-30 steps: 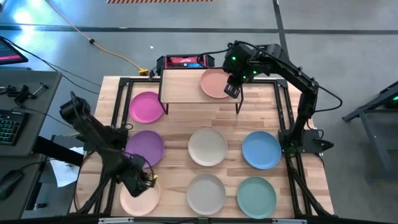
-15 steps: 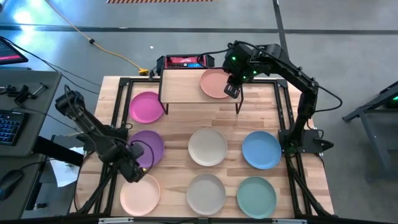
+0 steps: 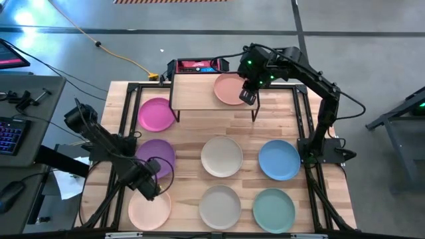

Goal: Place and stack plates onto a shelf
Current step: Stack the light brown plate on top of the brown plate on the shelf

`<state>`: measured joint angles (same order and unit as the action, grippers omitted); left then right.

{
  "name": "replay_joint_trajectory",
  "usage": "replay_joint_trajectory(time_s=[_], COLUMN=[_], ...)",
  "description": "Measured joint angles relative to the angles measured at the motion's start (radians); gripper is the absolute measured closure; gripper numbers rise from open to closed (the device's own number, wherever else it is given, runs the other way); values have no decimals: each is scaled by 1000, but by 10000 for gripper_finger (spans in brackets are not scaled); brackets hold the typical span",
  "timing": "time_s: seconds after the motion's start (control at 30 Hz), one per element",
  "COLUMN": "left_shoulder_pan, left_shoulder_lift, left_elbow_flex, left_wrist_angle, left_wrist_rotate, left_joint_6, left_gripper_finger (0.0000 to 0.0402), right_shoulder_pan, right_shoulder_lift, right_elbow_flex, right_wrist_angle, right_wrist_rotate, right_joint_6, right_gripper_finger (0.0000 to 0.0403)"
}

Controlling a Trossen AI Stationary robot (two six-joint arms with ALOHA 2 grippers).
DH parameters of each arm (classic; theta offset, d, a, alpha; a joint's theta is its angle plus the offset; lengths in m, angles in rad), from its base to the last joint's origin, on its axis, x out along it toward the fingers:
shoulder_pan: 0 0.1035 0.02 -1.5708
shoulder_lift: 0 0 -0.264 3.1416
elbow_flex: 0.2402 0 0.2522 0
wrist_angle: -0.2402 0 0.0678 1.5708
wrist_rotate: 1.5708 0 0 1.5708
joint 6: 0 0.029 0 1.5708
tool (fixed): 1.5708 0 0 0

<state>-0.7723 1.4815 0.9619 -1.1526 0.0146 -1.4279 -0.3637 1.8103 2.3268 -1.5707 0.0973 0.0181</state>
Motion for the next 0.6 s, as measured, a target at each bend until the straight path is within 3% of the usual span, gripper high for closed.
replay_joint_trajectory(time_s=[0.33, 0.6], left_shoulder_pan=[-24, -131], left_shoulder_lift=[35, 24], left_elbow_flex=[0, -63], left_wrist_angle=[54, 147], left_wrist_rotate=[3, 73], left_joint_6=[-9, -158], left_gripper_finger=[330, 330], right_shoulder_pan=[0, 0], right_shoulder_lift=[0, 0], right_elbow_flex=[0, 0], right_wrist_angle=[0, 0], right_wrist_rotate=[-12, -48], right_joint_6=[0, -4], right_gripper_finger=[341, 341])
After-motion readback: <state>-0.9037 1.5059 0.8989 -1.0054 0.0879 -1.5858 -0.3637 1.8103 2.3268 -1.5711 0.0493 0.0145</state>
